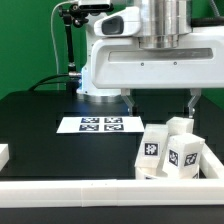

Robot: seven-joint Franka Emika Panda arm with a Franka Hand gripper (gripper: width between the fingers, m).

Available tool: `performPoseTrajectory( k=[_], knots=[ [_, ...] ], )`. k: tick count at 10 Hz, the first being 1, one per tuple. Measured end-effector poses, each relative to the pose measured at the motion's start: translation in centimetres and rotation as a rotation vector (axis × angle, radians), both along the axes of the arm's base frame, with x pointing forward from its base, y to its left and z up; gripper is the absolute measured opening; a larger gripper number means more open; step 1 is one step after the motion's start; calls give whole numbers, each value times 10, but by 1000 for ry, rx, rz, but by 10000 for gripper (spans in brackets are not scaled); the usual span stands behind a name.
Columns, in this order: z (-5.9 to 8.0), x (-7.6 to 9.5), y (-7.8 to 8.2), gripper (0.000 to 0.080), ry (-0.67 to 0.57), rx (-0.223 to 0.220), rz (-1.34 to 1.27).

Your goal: Assemble stool

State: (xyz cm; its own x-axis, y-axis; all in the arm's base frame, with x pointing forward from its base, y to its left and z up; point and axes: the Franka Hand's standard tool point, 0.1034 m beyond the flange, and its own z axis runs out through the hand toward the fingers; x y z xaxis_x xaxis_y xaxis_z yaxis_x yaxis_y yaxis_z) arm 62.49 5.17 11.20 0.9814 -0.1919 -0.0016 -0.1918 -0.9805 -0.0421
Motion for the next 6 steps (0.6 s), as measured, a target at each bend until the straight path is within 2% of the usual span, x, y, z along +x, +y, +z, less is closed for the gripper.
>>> performPoseTrajectory(
  k=[3, 6],
  knots=[
    [-2, 1, -8, 649, -41, -16, 349],
    [-4, 1, -13, 649, -61, -39, 524]
  ],
)
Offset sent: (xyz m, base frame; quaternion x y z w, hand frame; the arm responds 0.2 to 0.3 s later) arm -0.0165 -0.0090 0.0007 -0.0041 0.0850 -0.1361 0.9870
